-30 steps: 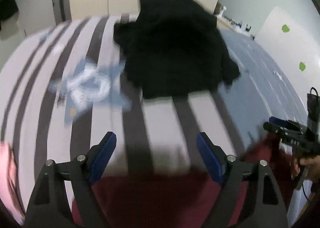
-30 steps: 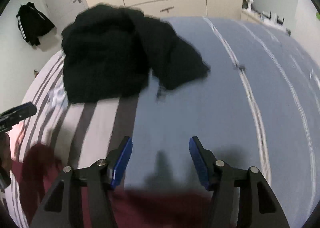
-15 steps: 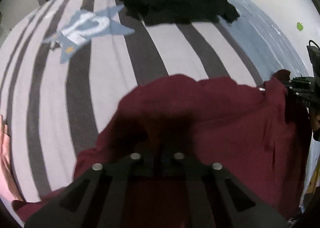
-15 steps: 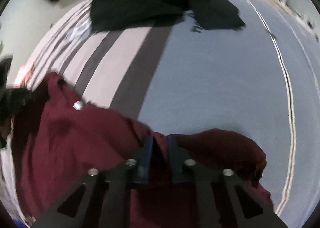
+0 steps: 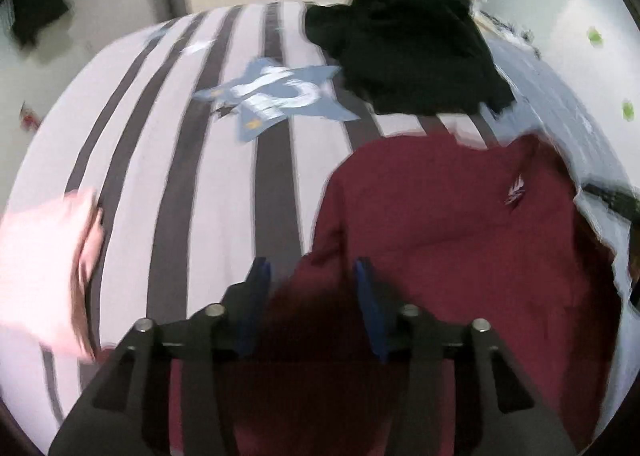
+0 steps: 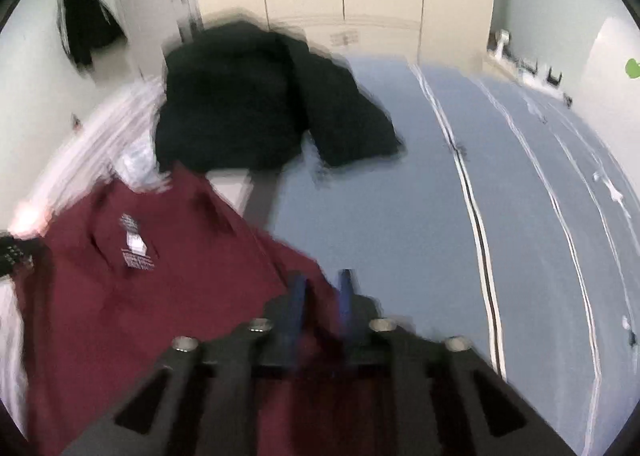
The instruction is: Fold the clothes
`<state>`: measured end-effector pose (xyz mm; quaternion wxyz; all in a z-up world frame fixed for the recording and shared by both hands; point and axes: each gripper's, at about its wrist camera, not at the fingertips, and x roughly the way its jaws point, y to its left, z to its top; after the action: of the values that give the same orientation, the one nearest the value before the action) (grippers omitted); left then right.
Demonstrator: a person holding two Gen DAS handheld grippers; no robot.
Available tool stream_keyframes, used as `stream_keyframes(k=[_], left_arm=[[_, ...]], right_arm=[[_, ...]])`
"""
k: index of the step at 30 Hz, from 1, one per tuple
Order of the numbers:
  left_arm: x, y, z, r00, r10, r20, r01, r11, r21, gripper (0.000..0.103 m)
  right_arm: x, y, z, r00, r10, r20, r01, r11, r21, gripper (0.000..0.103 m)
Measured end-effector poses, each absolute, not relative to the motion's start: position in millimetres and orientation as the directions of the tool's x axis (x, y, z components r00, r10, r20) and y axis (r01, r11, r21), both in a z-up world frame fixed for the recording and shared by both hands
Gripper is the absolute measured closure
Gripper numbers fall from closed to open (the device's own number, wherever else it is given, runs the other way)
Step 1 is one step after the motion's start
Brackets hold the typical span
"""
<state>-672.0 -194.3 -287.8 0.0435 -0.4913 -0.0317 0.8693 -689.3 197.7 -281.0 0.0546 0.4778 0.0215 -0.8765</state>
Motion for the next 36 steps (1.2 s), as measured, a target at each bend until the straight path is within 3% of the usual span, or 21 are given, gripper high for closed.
stream_keyframes(k=[2, 5, 10, 17, 19, 21, 22, 23, 24, 30, 36], left_arm=[[-660.2, -202.6, -288.4, -0.518, 0.082, -0.852, -0.008, -0.996, -0.091, 0.045], [-643.3, -207.7, -299.5, -0.493, 0.028, -0.870, 0.001, -0.999, -0.032, 0.045], [-637.5, -229.0, -315.4, -0.452, -0.124, -0.883, 0.047, -0.992, 0.115, 0.045], [-657.4, -260.2, -353.4, -0.323, -0.154, -0.934, 0.137, -0.984, 0.115, 0.045], [-658.1, -259.5, -359.9, -0.314, -0.113, -0.943, 0.129, -0.989, 0.076, 0.054], [-656.3, -256.5, -359.9, -0.325, -0.066, -0.944, 0.105, -0.994, 0.033, 0.085], [-655.5, -254.9, -358.1, -0.330, -0.055, -0.942, 0.094, -0.995, 0.025, 0.089], [-653.6, -253.9, -351.1, -0.349, -0.066, -0.935, 0.082, -0.996, 0.040, 0.092], [-651.1, -253.2, -341.6, -0.374, -0.084, -0.924, 0.068, -0.996, 0.062, 0.093], [-639.8, -301.8, -278.6, -0.465, -0.152, -0.872, 0.144, -0.985, 0.095, 0.094], [-630.8, -359.7, -286.6, -0.369, -0.164, -0.915, 0.275, -0.959, 0.061, 0.088]], right_arm=[[-676.4, 207.6, -290.3, -0.516, -0.065, -0.854, 0.092, -0.996, 0.020, 0.076], [-656.8, 224.9, -293.2, -0.514, -0.063, -0.855, 0.044, -0.998, 0.047, 0.066], [-651.3, 248.2, -299.9, -0.477, 0.049, -0.878, -0.007, -0.999, -0.052, 0.065], [-646.0, 300.9, -313.3, -0.389, 0.124, -0.913, -0.144, -0.987, -0.072, 0.065], [-645.8, 306.1, -326.4, -0.340, 0.105, -0.934, -0.140, -0.988, -0.060, 0.065], [-642.7, 303.7, -331.8, -0.344, 0.107, -0.933, -0.118, -0.991, -0.071, 0.066], [-641.4, 302.3, -332.4, -0.347, 0.104, -0.932, -0.109, -0.992, -0.070, 0.071], [-641.0, 301.2, -332.6, -0.347, 0.073, -0.935, -0.097, -0.994, -0.042, 0.087], [-640.9, 299.9, -332.4, -0.345, 0.059, -0.937, -0.088, -0.996, -0.030, 0.098], [-637.9, 315.2, -315.8, -0.385, 0.095, -0.918, -0.115, -0.992, -0.055, 0.099], [-641.4, 349.8, -299.3, -0.395, 0.131, -0.909, -0.171, -0.983, -0.067, 0.099]])
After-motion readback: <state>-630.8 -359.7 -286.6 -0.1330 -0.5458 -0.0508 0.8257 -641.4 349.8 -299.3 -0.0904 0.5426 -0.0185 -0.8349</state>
